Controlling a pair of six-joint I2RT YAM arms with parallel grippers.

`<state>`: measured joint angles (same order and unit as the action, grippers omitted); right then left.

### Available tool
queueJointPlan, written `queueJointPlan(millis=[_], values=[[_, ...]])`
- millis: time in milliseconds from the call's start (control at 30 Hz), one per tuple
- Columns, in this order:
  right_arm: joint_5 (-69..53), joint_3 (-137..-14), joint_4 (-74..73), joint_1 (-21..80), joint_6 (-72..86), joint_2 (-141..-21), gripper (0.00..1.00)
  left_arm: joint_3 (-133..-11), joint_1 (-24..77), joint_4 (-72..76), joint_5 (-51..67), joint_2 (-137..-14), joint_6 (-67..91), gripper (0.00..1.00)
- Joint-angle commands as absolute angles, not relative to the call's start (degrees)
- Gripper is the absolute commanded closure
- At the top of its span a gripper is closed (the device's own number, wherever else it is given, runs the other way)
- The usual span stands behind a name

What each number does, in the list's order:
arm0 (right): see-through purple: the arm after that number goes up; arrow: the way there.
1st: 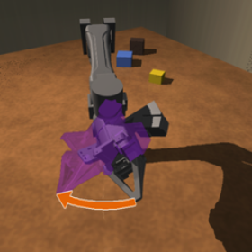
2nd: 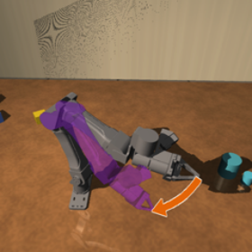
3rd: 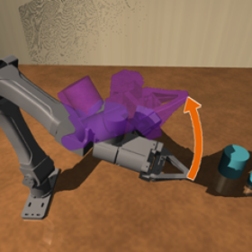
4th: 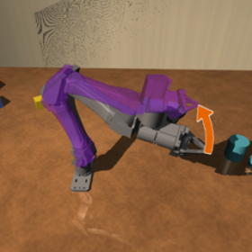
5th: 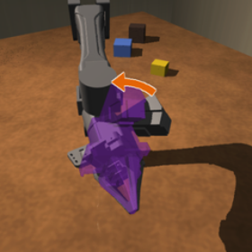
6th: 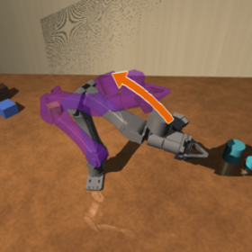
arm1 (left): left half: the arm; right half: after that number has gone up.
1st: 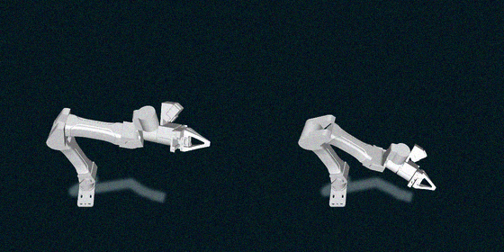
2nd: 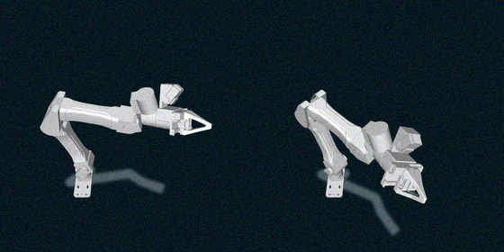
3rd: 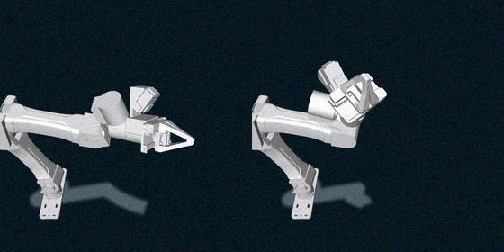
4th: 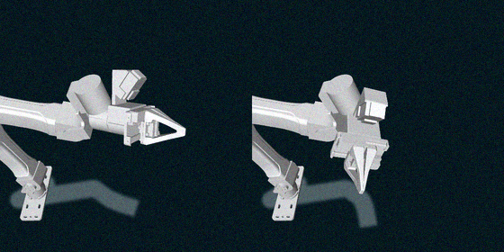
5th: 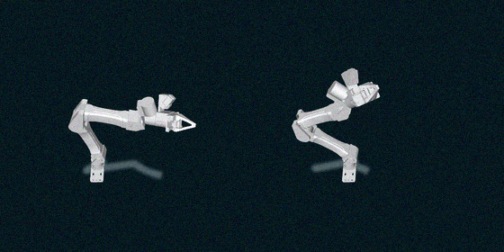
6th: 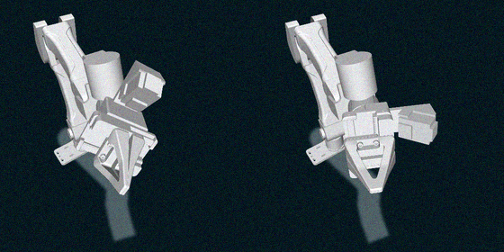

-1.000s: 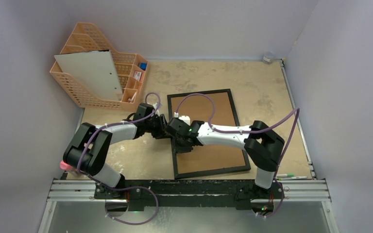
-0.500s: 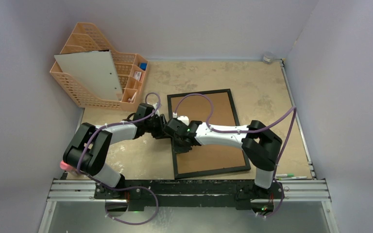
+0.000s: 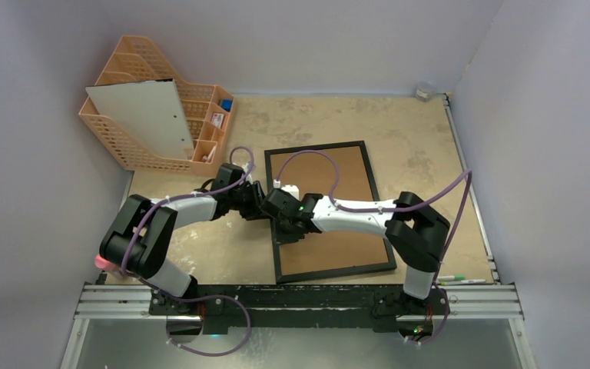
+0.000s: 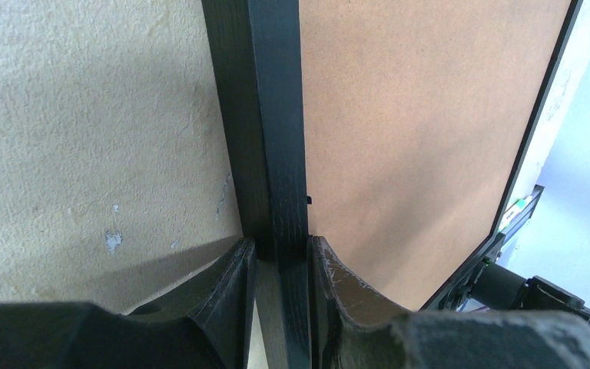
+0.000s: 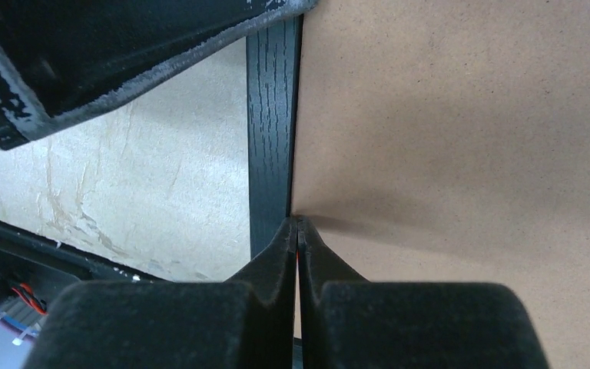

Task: Put the photo into the frame

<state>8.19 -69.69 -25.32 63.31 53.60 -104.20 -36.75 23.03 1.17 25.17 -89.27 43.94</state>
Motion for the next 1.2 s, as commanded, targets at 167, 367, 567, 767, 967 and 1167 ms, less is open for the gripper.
queueJointPlan(millis=[167, 367, 567, 767, 967, 1167], values=[[6.61, -61.73, -31.71, 63.63, 52.62, -104.36, 1.0, -36.61, 22.94, -7.45, 21.17, -89.82, 42.19, 0.97], [6.36, -62.31, -33.16, 63.63, 53.42, -108.61, 1.0, -36.69, 22.94, -7.61, 21.14, -89.82, 42.28, 0.97], [6.28, -60.68, -36.05, 63.39, 55.28, -110.49, 1.0, -36.83, 22.94, -8.15, 20.65, -89.65, 42.1, 0.97], [8.66, -60.65, -38.12, 63.11, 57.69, -110.26, 1.0, -37.0, 22.77, -10.0, 18.36, -89.64, 41.95, 0.97], [16.94, -62.29, -44.0, 63.1, 59.08, -110.83, 1.0, -36.82, 22.26, -11.19, 17.14, -90.12, 41.75, 0.97], [23.94, -66.86, -49.51, 63.11, 61.65, -107.89, 1.0, -36.89, 21.83, -12.08, 16.04, -90.83, 41.65, 0.98]])
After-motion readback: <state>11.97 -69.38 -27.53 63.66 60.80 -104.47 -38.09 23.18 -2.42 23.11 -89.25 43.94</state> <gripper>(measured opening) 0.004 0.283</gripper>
